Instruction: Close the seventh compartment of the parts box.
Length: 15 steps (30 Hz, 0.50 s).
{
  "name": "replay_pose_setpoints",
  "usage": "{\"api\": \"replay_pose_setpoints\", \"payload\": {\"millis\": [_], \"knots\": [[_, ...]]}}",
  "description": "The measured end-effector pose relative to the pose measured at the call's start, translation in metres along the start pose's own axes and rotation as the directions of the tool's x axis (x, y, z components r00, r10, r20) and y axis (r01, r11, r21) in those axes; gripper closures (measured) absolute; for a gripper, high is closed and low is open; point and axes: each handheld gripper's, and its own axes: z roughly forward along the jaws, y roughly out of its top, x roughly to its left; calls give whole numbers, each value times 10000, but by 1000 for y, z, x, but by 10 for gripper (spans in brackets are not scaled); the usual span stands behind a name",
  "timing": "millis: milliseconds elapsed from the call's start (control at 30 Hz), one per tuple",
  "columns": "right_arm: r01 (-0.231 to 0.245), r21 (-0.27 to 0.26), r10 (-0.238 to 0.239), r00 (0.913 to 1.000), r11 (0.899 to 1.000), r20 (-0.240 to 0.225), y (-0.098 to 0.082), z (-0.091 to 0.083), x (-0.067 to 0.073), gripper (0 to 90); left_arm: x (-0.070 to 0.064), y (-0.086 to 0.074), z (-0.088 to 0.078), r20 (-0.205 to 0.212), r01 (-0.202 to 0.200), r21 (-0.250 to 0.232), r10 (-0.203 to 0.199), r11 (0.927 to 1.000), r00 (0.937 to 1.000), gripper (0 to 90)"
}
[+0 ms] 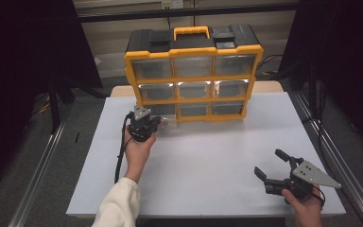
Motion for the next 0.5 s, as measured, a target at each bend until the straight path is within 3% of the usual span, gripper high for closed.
{"api": "replay_pose_setpoints", "payload": {"millis": [500], "knots": [[-12, 50, 12, 10000, 10000, 33, 0, 0, 0, 47, 1, 0, 4, -136, -19, -130, 17, 9999, 9999, 900]]}}
